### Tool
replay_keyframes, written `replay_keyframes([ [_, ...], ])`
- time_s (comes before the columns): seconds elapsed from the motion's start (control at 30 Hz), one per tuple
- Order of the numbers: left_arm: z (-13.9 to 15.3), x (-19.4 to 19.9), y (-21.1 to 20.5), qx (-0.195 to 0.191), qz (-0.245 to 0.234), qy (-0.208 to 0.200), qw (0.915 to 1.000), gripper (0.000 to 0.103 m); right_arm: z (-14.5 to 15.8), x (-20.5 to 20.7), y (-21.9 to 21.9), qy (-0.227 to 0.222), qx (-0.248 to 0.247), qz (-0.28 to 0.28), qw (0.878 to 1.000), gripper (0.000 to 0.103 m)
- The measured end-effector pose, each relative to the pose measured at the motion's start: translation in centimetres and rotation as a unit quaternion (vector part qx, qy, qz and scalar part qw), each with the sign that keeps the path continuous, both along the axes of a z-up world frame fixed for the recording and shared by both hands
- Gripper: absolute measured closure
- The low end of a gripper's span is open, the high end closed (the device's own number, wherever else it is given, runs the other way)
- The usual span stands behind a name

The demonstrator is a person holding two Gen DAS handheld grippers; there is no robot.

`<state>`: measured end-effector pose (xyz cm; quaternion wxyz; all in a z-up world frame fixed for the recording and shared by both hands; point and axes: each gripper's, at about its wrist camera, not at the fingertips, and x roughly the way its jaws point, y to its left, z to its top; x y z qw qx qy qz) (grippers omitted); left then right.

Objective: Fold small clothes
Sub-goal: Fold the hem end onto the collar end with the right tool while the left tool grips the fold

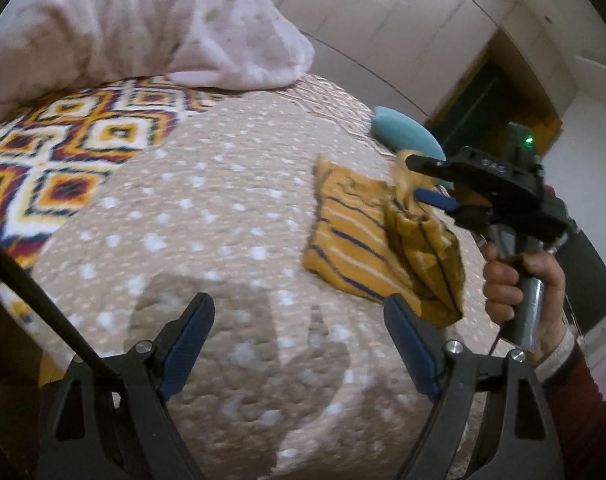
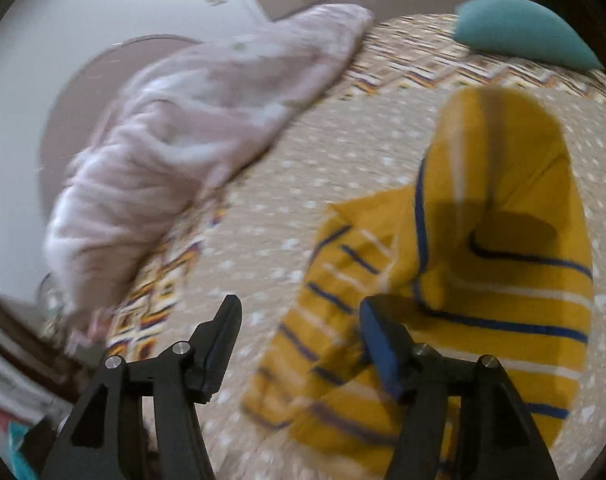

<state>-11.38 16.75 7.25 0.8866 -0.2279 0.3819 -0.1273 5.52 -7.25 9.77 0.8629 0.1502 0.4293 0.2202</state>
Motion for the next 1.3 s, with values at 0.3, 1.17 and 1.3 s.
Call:
replay_keyframes([
  [0.3,1.2,6.6,-8.4,-0.03,-0.107,0.004,0.9938,0.017,-0.1,-5.7,-8.4,-0.025,-0.052,-0.065,0.996,0.036],
  [1.17,-2.8,10.4,-9.8,-0.049,-0.079,0.061,0.9938,0.096,2.1,-1.8,-5.4,-0.042,-0.098,-0.021,0.994,0.035],
  [1.3,-2.6,10.5,-10.2,-0.049,-0.079,0.048,0.9945,0.096,1.1,2.6,1.5,-0.016,-0.147,0.036,0.988,0.034],
])
